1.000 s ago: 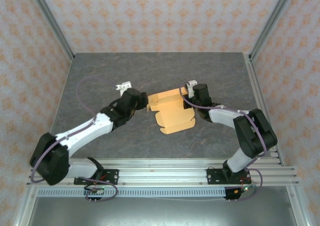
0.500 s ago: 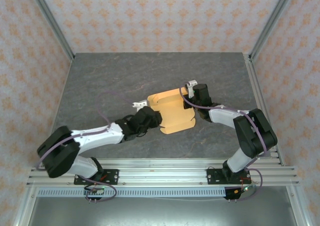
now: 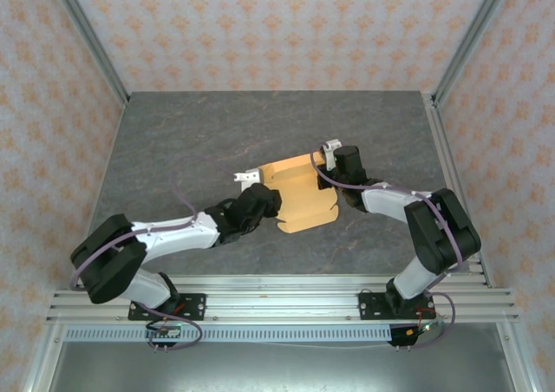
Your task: Fold the paper box
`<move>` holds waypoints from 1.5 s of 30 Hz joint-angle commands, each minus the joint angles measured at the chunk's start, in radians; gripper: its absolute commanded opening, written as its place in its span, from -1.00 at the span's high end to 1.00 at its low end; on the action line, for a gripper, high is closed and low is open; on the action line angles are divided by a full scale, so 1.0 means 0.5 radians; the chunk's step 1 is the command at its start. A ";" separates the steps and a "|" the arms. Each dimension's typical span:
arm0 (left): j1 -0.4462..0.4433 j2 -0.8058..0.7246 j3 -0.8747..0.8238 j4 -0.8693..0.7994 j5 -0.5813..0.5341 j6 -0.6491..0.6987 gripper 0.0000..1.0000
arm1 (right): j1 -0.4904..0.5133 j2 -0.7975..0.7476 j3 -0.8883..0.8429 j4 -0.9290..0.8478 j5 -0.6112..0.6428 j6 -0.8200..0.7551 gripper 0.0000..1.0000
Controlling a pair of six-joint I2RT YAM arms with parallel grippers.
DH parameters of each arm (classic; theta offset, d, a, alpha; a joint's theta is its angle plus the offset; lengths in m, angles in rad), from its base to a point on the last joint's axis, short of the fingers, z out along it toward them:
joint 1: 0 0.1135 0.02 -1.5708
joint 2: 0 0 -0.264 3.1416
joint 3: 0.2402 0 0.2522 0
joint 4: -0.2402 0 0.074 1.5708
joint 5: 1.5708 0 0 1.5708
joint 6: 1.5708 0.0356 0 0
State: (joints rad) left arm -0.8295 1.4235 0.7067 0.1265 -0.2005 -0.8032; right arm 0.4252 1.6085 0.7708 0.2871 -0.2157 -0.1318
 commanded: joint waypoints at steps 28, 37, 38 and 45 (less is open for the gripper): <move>0.844 0.272 0.072 0.296 0.394 0.623 0.39 | 0.010 0.022 0.069 -0.023 0.014 0.006 1.00; 0.756 0.534 0.182 0.393 0.542 0.594 0.39 | 0.012 0.059 0.090 -0.028 0.015 0.003 1.00; 0.733 0.556 0.196 0.388 0.537 0.594 0.39 | 0.011 0.060 0.091 -0.029 0.011 0.001 1.00; 0.646 0.636 0.217 0.440 0.502 0.496 0.39 | 0.010 0.056 0.091 -0.037 -0.009 0.001 1.00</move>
State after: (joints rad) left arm -0.4858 1.7199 0.7849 0.3008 0.0452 -0.5259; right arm 0.4225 1.6283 0.7856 0.2722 -0.1986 -0.1318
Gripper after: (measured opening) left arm 0.305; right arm 0.038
